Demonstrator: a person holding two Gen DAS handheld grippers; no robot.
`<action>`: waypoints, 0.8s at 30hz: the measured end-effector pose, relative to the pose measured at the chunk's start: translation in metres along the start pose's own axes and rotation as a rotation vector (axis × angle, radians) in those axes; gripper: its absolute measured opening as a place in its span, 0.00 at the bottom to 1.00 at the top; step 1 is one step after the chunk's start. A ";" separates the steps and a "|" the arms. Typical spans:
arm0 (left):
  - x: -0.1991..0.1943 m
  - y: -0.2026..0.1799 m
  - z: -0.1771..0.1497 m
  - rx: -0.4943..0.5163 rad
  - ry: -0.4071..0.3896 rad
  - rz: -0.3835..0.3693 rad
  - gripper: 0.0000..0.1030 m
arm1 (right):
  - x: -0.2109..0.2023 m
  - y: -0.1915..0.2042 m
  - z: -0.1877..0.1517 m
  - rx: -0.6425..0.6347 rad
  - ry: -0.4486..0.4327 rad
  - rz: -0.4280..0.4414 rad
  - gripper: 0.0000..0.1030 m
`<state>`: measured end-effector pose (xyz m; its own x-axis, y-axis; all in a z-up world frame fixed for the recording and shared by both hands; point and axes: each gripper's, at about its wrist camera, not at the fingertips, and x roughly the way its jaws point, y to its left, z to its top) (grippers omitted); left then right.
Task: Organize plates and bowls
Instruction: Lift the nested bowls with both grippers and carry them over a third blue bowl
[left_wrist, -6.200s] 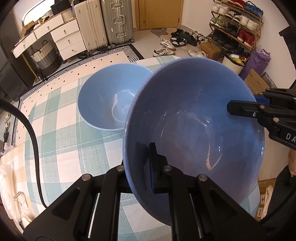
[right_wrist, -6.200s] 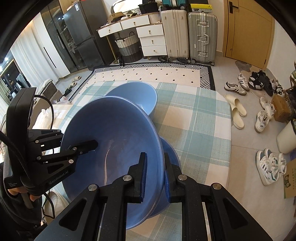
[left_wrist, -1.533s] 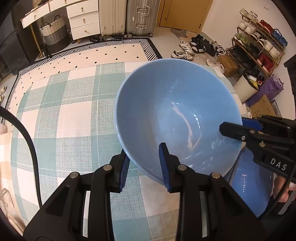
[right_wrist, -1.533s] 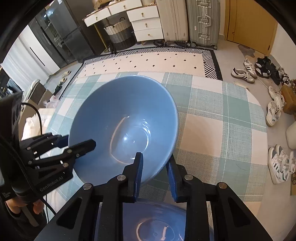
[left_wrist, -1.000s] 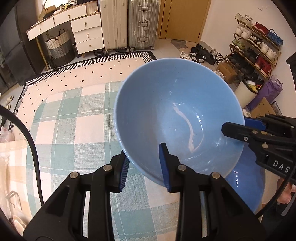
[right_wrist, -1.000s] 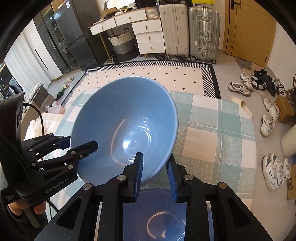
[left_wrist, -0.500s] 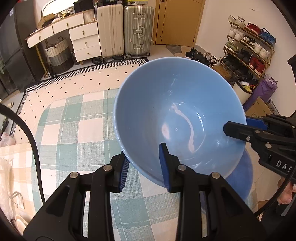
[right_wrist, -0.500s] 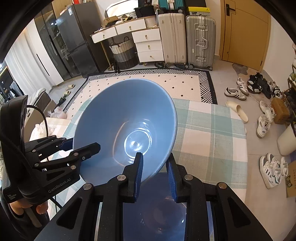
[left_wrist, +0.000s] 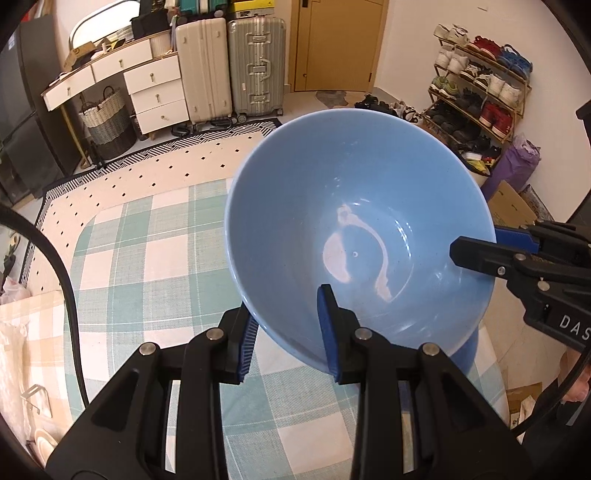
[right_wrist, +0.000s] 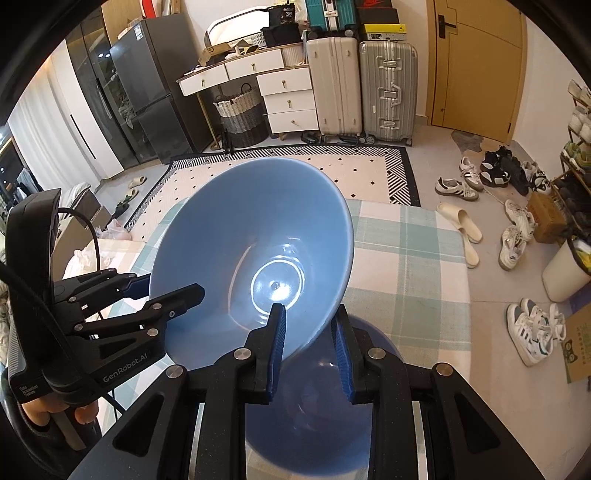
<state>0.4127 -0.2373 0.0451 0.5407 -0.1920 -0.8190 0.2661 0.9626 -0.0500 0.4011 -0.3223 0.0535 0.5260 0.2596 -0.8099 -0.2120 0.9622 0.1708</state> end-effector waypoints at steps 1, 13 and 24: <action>-0.003 -0.006 -0.002 0.003 0.001 -0.003 0.27 | -0.003 -0.001 -0.002 0.003 -0.001 -0.003 0.26; -0.023 -0.061 -0.024 0.048 0.027 -0.029 0.27 | -0.030 -0.018 -0.034 0.042 0.009 -0.032 0.26; -0.025 -0.092 -0.050 0.077 0.059 -0.039 0.27 | -0.036 -0.028 -0.060 0.069 0.029 -0.040 0.26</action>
<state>0.3348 -0.3118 0.0422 0.4814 -0.2158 -0.8495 0.3479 0.9367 -0.0408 0.3391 -0.3637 0.0442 0.5088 0.2189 -0.8326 -0.1336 0.9755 0.1749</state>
